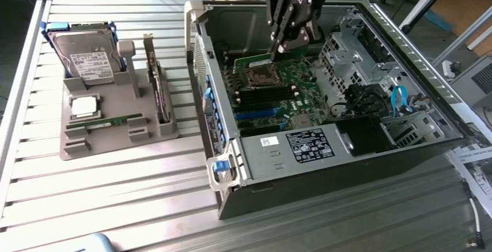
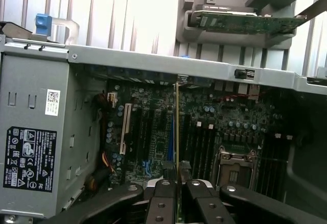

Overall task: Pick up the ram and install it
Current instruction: 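Pick up the ram and move it above insertion slot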

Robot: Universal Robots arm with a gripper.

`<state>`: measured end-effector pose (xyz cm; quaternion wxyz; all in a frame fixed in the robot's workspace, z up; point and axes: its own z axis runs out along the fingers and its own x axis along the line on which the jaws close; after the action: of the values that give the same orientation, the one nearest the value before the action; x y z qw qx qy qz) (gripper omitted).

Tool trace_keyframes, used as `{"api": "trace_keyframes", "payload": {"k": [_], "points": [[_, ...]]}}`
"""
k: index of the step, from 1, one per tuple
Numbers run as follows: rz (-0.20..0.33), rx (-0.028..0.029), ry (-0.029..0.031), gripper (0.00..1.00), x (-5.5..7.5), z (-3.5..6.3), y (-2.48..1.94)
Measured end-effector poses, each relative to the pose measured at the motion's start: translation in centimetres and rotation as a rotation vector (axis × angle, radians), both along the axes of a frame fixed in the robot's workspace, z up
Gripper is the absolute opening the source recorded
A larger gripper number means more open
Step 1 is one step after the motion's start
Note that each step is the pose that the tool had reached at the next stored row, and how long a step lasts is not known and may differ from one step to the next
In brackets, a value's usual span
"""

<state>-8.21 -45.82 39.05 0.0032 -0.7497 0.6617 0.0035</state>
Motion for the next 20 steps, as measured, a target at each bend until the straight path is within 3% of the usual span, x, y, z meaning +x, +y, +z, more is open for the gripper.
{"api": "trace_keyframes", "payload": {"k": [20], "points": [[0.000, 0.0001, 0.0000, 0.14, 2.0, -0.20, 0.00]]}}
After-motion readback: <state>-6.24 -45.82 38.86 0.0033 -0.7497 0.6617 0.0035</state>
